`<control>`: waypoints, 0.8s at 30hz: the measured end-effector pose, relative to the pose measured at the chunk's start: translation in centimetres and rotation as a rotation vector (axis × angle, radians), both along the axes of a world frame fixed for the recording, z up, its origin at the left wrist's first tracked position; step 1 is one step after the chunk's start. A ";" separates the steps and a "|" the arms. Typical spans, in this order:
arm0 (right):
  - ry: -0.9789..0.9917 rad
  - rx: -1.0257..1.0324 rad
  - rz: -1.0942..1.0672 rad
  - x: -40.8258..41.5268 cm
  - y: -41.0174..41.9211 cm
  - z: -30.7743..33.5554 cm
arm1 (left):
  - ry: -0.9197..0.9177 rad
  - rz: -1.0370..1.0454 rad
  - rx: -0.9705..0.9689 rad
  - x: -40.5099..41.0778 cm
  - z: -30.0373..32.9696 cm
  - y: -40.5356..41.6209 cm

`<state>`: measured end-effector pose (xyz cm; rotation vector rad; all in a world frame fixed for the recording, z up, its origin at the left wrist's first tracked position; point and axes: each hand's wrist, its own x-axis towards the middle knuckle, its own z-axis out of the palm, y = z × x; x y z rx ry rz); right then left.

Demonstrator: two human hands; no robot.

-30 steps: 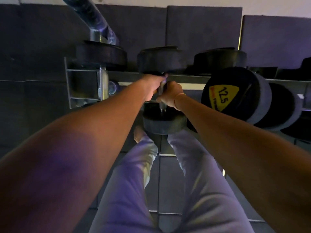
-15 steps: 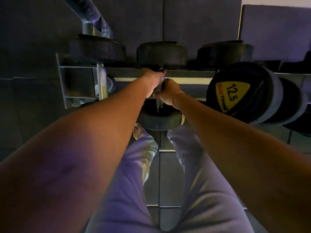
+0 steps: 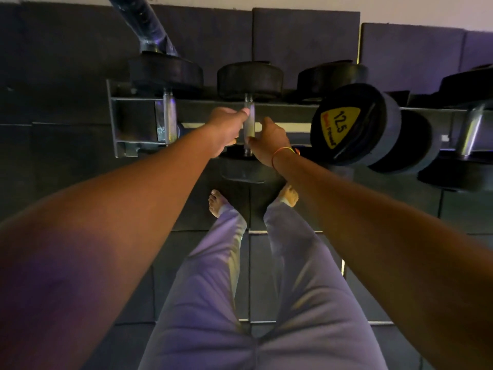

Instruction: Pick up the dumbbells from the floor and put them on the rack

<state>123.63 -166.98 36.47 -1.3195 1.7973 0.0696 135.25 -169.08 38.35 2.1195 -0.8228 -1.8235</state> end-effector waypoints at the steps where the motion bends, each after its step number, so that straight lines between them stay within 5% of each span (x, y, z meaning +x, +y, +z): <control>1: 0.002 -0.013 0.009 -0.3 0.2 0.7 | 0.000 -0.002 -0.014 -0.3 0.8 0.3; 14: -0.220 -0.293 0.104 -13.9 6.1 10.8 | -0.072 0.051 -0.227 -11.8 10.9 6.4; 24: -0.039 -0.303 0.152 -29.1 7.7 11.6 | 0.078 -0.142 -0.147 -26.5 11.3 11.6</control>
